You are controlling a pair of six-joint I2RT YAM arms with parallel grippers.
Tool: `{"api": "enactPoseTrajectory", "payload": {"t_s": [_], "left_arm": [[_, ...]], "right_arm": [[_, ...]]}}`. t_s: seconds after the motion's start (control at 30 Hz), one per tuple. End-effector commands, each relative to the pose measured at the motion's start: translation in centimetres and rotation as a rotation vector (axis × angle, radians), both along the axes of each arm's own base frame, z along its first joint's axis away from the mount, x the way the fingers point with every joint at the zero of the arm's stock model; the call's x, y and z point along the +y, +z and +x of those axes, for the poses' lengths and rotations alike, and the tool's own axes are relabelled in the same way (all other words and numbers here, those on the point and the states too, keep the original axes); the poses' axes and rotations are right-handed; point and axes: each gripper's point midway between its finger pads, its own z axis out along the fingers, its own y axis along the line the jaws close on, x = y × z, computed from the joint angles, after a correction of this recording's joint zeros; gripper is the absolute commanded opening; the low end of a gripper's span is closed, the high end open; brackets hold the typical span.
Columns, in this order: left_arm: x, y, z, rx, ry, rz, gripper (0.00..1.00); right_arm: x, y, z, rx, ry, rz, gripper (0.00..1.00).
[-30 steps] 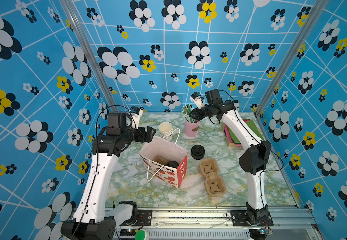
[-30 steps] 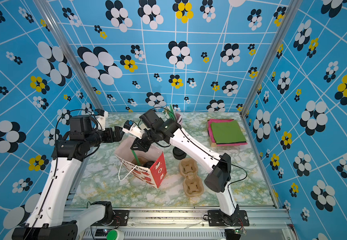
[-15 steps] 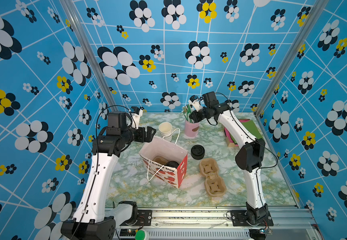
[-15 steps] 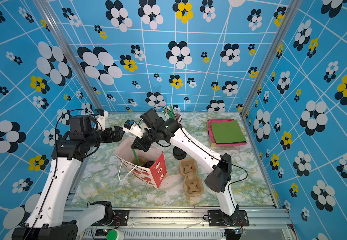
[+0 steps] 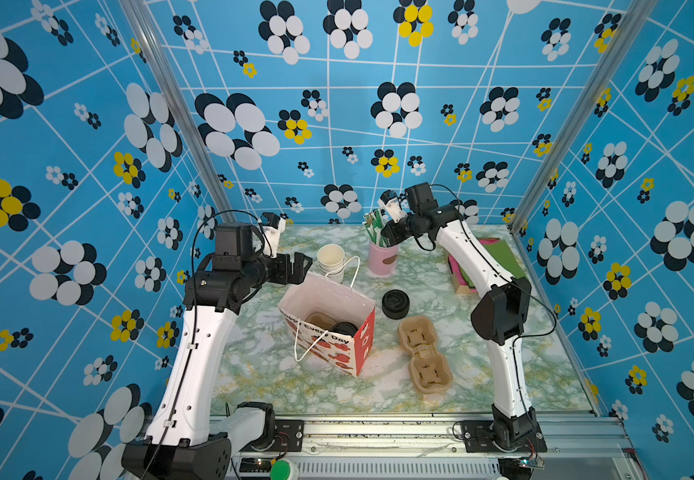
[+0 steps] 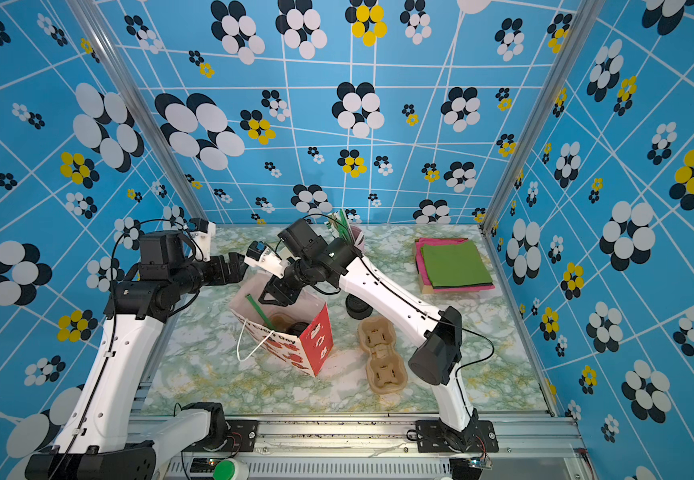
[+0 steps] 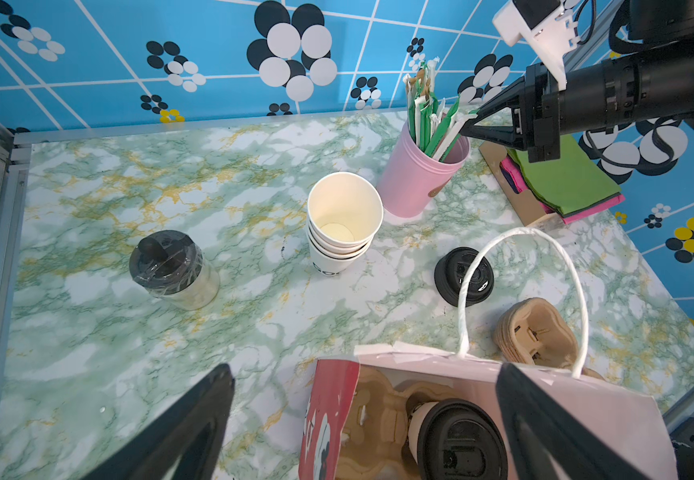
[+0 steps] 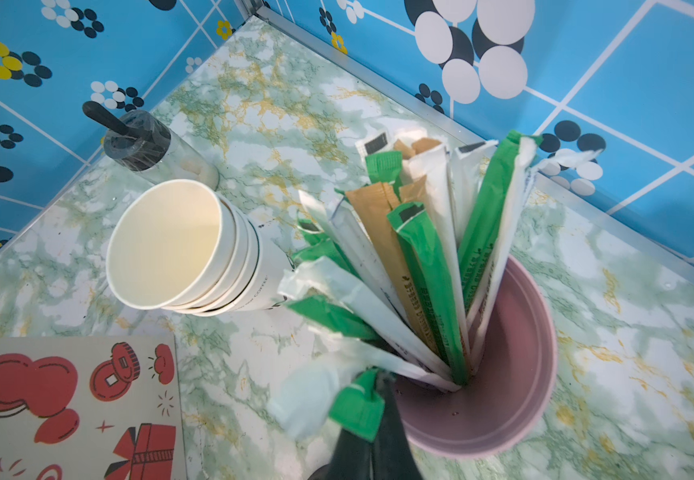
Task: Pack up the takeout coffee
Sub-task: 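Grasp a green-wrapped straw from the pink cup with the right gripper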
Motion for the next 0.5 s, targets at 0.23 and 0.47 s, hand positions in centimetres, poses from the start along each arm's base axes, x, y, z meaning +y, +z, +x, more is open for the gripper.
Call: {"api": "enactPoseTrajectory", "payload": {"t_s": [0.23,0.47], "left_arm": [[0.0,0.3,-0.1,-0.018,0.001,-0.024,1.0],[0.1,0.7,-0.2,-0.032,0.006,-0.027,0.99]], "right_arm": [[-1.4,8.5,-2.8,-0.143,0.003,0.025,0.0],[-2.5,12.6,-4.3,-0.221,-0.012,0.045,0.0]]}}
